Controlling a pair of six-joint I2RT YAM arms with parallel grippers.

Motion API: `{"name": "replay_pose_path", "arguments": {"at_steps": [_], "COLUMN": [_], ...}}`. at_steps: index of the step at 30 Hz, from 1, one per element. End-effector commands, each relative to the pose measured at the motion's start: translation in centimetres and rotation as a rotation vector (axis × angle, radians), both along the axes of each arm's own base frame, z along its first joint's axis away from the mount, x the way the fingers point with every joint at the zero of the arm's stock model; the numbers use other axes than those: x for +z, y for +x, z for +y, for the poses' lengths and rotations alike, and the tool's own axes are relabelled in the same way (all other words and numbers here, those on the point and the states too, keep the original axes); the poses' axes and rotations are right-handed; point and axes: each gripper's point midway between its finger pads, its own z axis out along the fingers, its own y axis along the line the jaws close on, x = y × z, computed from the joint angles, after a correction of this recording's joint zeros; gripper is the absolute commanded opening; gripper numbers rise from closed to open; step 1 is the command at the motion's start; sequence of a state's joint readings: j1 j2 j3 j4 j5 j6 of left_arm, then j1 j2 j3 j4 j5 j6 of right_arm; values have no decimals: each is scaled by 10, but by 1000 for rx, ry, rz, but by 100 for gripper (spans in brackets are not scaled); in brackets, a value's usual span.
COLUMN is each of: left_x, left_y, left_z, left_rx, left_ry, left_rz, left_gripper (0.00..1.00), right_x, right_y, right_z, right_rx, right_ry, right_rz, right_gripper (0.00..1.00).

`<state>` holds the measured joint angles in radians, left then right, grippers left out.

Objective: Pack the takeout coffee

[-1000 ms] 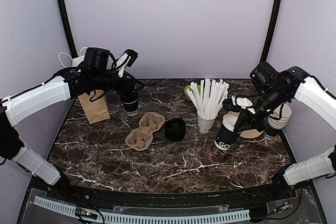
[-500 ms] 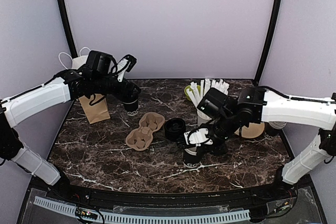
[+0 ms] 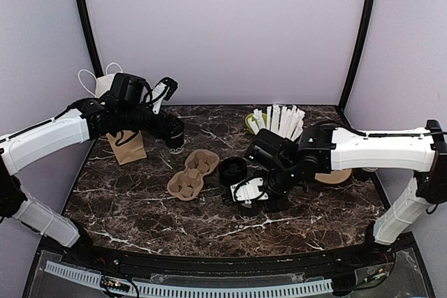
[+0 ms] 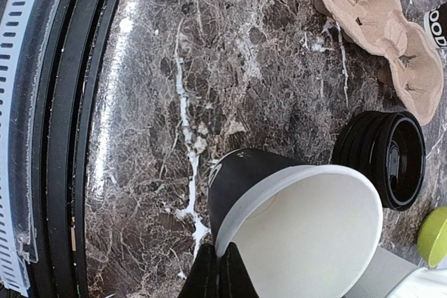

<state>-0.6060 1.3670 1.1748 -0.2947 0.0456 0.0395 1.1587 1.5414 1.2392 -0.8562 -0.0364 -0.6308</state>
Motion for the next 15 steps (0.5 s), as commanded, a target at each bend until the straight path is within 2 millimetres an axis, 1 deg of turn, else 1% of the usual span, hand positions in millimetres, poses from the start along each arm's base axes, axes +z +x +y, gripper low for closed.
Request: {"name": "replay_pose_path", "arguments": {"at_steps": [1,6,9,10,12,14,15], "left_x": [6,4,4,4,5,7,10], "left_y": [-5,-6,-7,-7,-8,-10,-11], "left_z": [0,0,-1,-1,-4,-9,-13], "left_rx": [-16,-26,-35,-39,-55,-81,-96], "left_ry": [-24,-10,-7,-7,-9,-15,-18], "left_rz": [-15,-14,-15,-15,-13,-9,-13], "left_gripper": [69,69,69,69,69,69,69], "right_x": [4,9,14,18,33,55,65], "right_y": [-2,-4,-10,-12,-14,-13,-7], "right_z": [13,14,13,12,9,8,6], "right_rx": [1,11,29,37,52,57,42], "right_ry": [24,36,32,30,45,99,128], "right_rz": [11,23,46,54,52,40,37], "right_gripper": [9,16,21,23,28,34,37]}}
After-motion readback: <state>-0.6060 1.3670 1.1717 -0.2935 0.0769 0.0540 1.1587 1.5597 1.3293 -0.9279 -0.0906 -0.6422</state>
